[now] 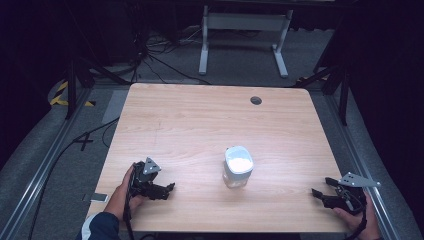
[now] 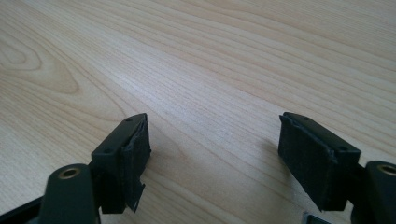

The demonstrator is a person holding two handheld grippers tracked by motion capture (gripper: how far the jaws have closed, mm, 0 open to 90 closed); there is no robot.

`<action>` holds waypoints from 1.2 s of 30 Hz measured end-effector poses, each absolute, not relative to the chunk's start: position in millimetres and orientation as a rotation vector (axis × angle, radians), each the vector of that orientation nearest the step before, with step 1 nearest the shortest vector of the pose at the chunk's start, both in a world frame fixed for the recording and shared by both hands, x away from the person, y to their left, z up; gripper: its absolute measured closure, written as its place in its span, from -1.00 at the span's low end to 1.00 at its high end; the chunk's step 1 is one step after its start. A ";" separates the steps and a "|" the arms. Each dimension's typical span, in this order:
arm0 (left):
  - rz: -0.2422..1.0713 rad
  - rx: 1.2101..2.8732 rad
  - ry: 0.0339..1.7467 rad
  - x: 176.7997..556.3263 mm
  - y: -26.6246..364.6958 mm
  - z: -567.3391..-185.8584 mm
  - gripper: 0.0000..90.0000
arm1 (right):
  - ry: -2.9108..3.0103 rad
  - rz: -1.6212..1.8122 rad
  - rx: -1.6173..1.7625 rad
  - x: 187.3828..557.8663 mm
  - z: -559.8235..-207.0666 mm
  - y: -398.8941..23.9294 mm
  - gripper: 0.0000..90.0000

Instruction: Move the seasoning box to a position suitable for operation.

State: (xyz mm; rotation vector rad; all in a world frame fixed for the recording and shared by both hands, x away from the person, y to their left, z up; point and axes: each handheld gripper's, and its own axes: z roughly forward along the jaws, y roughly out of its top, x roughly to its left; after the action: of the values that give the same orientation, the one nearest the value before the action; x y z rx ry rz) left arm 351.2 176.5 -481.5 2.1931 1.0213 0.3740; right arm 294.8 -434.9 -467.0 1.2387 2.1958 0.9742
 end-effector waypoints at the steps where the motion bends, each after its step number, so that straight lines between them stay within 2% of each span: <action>1: 0.374 2.194 1.020 351.2 176.6 -481.5 -1.00 | 2.196 0.974 1.237 294.7 -467.1 -435.0 -0.44; 12: 0.371 2.194 1.014 351.2 177.3 -481.7 -1.00 | 2.196 0.974 1.238 294.8 -467.1 -434.9 -0.44; 24: 0.337 2.232 0.904 355.0 185.4 -481.6 -0.99 | 2.280 0.926 1.214 305.5 -461.5 -432.2 -0.45; 26: 0.338 2.239 0.880 357.0 185.9 -481.7 -0.99 | 2.303 0.907 1.219 308.9 -458.5 -429.7 -0.33; 28: 0.338 2.239 0.879 357.2 185.7 -481.6 -0.99 | 2.318 0.918 1.191 310.8 -455.7 -426.5 -0.41; 36: 0.339 2.238 0.881 357.0 185.7 -481.6 -0.99 | 2.334 0.948 1.036 319.2 -421.9 -388.3 -0.33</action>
State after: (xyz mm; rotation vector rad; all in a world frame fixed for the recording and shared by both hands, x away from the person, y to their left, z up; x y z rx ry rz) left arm 357.0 185.7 -481.6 2.2380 0.8813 0.3388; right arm 319.2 -388.3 -421.9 1.0363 2.3339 0.9477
